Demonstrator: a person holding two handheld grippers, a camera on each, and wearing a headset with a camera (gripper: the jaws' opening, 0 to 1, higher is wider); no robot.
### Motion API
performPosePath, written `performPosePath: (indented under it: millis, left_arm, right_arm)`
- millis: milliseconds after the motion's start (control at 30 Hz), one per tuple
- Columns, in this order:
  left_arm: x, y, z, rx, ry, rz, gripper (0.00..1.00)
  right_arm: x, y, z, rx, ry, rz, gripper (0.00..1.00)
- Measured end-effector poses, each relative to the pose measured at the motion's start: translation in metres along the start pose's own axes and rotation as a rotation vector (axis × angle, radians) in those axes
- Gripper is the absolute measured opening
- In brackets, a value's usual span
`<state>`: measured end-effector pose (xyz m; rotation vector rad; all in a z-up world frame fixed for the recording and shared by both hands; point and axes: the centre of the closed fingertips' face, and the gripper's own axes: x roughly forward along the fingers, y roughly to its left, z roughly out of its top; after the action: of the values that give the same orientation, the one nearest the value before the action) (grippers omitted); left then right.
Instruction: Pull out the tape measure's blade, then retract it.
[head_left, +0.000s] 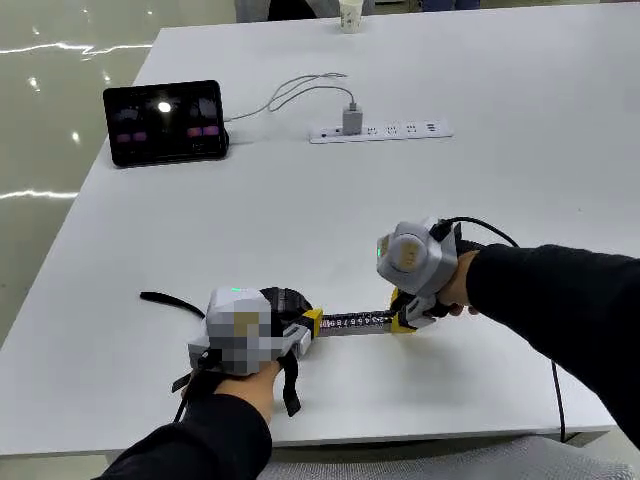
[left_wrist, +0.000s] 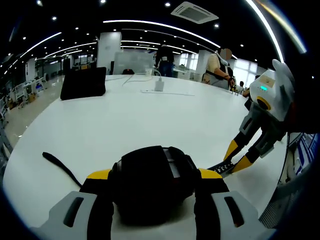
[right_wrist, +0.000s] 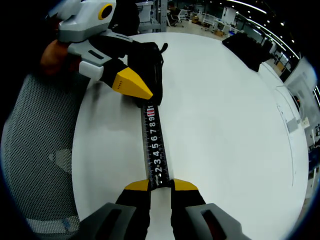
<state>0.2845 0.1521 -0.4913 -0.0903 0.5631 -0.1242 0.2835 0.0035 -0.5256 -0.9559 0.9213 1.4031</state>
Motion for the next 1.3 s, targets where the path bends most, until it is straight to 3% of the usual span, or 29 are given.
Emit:
performPosePath:
  millis: [767,1300]
  left_arm:
    - [-0.001,-0.001,-0.001,0.042,0.011,-0.001,0.61]
    - [-0.002,0.001,-0.001,0.006,0.003,-0.019,0.60]
  right_arm:
    - [0.005,0.000,0.010,-0.009,0.006,0.002,0.12]
    - [0.006,0.000,0.015,0.005,-0.020,0.000,0.12]
